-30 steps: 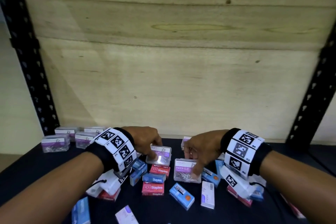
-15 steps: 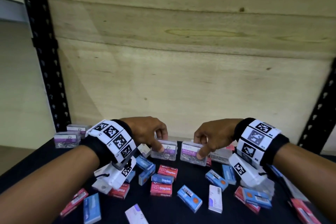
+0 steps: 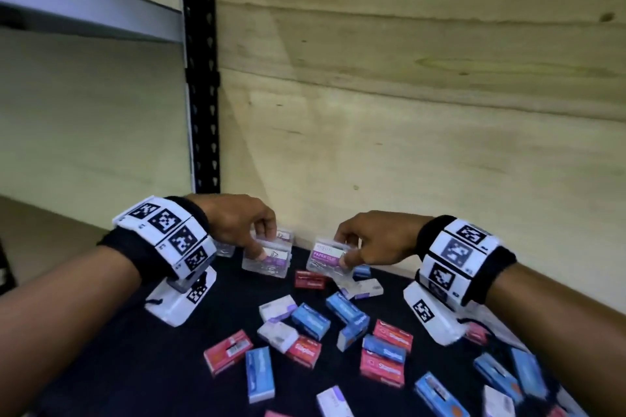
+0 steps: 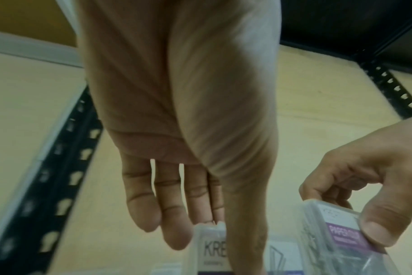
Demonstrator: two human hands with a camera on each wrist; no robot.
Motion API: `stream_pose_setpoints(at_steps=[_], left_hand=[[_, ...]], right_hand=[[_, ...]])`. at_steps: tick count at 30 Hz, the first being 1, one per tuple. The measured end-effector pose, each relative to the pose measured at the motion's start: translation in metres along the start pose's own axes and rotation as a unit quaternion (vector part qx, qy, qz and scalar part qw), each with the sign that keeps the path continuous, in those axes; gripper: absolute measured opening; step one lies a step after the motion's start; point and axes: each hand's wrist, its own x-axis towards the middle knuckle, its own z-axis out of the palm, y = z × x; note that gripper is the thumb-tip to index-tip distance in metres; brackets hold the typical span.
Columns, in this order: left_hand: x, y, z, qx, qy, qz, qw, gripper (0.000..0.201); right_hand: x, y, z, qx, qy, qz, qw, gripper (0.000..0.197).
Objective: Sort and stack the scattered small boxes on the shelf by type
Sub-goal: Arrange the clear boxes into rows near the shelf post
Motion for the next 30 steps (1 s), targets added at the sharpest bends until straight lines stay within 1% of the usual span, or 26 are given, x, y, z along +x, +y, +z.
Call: stream_pose_setpoints(at_steps=[5,8,11,15,18,23,30], left_hand=[[-0.011,-0.053,0.006,0.021,-0.001,-0.070,0.997,0.033],[-0.012,-0.076,0.012,0.028,-0.013,-0.104,0.994,0.034],[-0.009,-0.093,0.020,0.032,-0.023,-0.118,0.992,0.033],[-0.004,-0.111,0.028,0.001,-0.022,-0.119,0.993,0.027],[-0.001,-0.117,0.030,0.002,-0.011,-0.116,0.993,0.026],[0.004,-0.121,0.033,0.012,0.011,-0.099,0.995,0.026],[0.001,-0.119,0.033,0.015,0.037,-0.093,0.995,0.032]], right_hand=[[0.047,-0.044,0.003,-0.025,-0.011,-0.044,0.999,0.040],[0.073,-0.065,0.009,-0.061,-0.017,-0.051,0.997,0.038],[0.094,-0.078,0.016,-0.097,-0.013,-0.045,0.994,0.037],[0.111,-0.089,0.021,-0.108,-0.017,-0.041,0.993,0.033],[0.119,-0.093,0.022,-0.110,-0.018,-0.042,0.993,0.031],[0.125,-0.094,0.028,-0.105,-0.006,-0.040,0.994,0.034],[0.120,-0.090,0.028,-0.100,0.015,-0.035,0.994,0.040]])
